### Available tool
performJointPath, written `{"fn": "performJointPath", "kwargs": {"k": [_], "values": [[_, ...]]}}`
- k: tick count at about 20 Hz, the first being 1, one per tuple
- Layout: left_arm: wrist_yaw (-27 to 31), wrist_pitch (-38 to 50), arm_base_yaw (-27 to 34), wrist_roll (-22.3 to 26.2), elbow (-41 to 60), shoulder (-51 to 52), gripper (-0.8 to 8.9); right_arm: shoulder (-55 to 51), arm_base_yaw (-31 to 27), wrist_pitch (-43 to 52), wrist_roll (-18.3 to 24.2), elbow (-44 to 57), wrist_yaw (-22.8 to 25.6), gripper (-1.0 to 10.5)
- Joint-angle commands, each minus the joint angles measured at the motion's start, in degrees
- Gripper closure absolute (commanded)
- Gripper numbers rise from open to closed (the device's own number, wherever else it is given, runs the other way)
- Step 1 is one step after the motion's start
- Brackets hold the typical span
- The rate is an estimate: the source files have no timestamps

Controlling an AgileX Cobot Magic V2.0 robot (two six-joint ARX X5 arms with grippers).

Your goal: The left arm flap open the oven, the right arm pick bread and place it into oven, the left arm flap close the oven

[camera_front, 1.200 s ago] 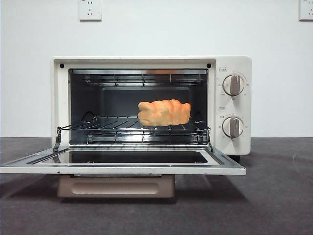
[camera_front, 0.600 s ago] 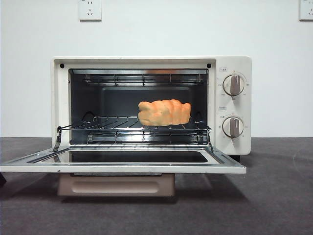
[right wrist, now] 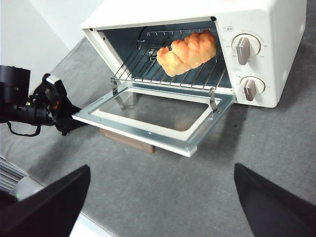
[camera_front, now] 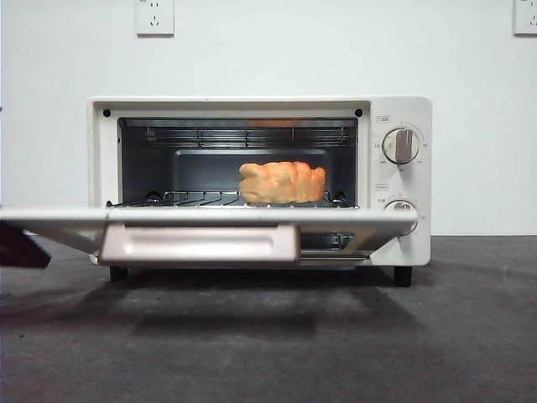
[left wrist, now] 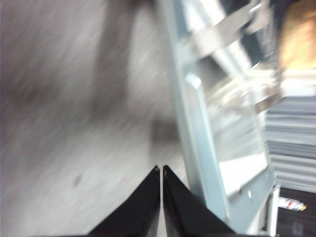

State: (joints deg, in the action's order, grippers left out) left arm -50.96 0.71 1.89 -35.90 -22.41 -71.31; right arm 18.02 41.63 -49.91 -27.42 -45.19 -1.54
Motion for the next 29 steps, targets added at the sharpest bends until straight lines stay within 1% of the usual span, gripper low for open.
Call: {"fn": "performJointPath", "kwargs": {"k": [1,5,7,9,14,18,23,26,29], "values": [[-1.5,5.0,-0.1,-6.5,-1.6,-0.6,8.02,0.1,0.6,0.7,0.5,-0.7,-0.1,4.8],[-1.6,14.8,-0.1,-15.8,-2.9,-0.6,8.01,0.1,0.6,0.7,0.5,-0.7,0.0,4.8],[-1.5,17.9,-0.1,-19.1,-4.4,-0.6,8.02,0.1,0.6,0.7,0.5,-0.7,0.0,4.8],[-1.1,18.6,-0.1,-20.5,-6.8,-0.6,8.02,0.1,0.6,0.7,0.5,-0.7,0.0,4.8],[-0.9,18.4,-0.1,-22.5,-13.6,-0.6,8.02,0.1,0.6,0.5,0.9,-0.7,0.0,4.8],[-4.3,18.1,-0.1,-22.9,-18.1,-0.6,8.02,0.1,0.6,0.1,0.9,-0.7,0.0,4.8],[-7.5,18.0,-0.2,-23.3,-19.5,0.7,8.02,0.1,0.6,-0.6,0.9,-0.7,0.0,4.8],[-8.1,15.7,-0.4,-22.5,-19.5,2.8,8.02,0.1,0.6,-0.8,0.9,-0.7,0.0,4.8],[-8.7,12.1,-0.5,-19.2,-19.5,5.8,8.02,0.1,0.6,-0.8,0.9,-0.7,0.0,4.8]]}}
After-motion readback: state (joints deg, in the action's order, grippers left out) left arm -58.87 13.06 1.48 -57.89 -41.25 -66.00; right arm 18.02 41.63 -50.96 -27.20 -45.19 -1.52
